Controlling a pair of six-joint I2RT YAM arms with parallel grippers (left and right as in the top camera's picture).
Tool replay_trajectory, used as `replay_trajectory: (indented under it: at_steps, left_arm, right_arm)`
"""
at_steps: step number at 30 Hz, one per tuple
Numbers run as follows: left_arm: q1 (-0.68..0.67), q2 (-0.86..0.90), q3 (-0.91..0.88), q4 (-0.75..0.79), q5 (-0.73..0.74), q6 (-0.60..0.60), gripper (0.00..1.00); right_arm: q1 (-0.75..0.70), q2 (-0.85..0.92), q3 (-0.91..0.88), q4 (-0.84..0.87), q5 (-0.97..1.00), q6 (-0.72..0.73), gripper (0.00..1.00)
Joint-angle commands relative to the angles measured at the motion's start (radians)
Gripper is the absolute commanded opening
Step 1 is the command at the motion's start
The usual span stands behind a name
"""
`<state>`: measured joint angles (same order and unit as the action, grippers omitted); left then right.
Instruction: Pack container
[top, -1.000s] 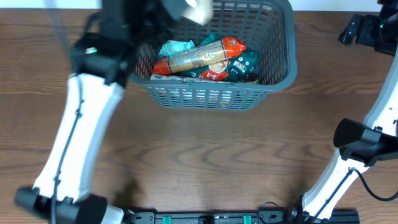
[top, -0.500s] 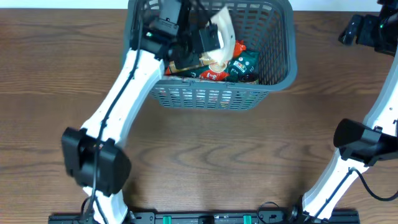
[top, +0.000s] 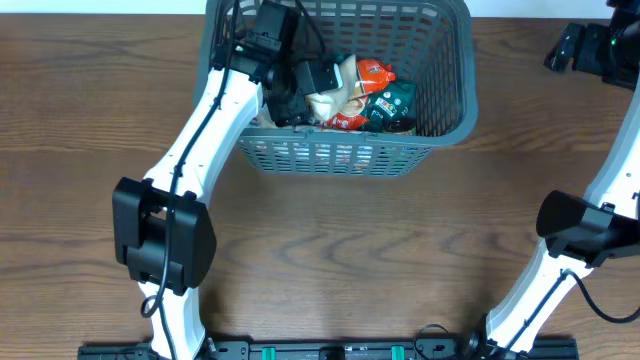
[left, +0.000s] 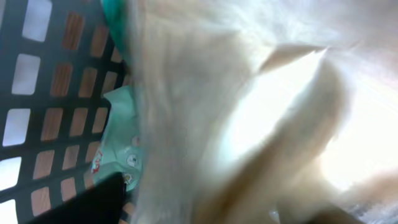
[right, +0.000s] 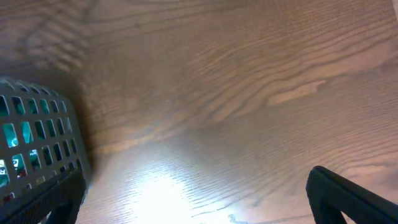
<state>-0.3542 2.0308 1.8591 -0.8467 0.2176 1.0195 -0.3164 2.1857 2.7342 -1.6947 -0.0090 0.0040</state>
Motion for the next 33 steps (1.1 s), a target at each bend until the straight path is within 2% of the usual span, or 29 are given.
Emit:
replay_trajectory:
  at_steps: [1,3,7,10,15,19,25,31,33]
  left_arm:
    - [0.014,-0.064,0.008,0.003,-0.007,-0.002,0.84]
    - [0.023,-0.092,0.008,0.032,-0.039,-0.038,0.88]
    - [0.049,-0.155,0.008,0.111,-0.074,-0.062,0.92]
    - [0.074,-0.211,0.008,0.159,-0.081,-0.116,0.99]
    - [0.133,-0.301,0.008,0.168,-0.082,-0.252,0.99]
    - [0.213,-0.385,0.008,0.104,-0.081,-0.390,0.99]
    - [0.357,-0.516,0.008,-0.113,-0.081,-0.642,0.99]
    - [0.465,-0.618,0.007,-0.325,-0.106,-0.708,0.99]
    - [0.478,-0.658,-0.013,-0.349,-0.121,-0.719,0.99]
  right_arm:
    - [0.004,0.010,-0.001,-0.003,-0.011,-0.005,0.99]
    - [0.004,0.010,-0.001,-0.003,-0.011,-0.005,0.99]
    - [0.004,0.010,-0.001,0.002,-0.011,-0.006,0.99]
    - [0.004,0.010,-0.001,0.031,-0.010,-0.022,0.99]
    - [0.021,0.008,0.000,0.100,-0.010,-0.064,0.99]
    - [0.071,-0.004,0.000,0.138,-0.010,-0.092,0.99]
    - [0.188,-0.068,0.000,0.143,-0.010,-0.084,0.99]
    - [0.256,-0.154,0.000,0.046,0.012,0.051,0.99]
    - [0.258,-0.185,0.000,-0.004,0.012,0.080,0.99]
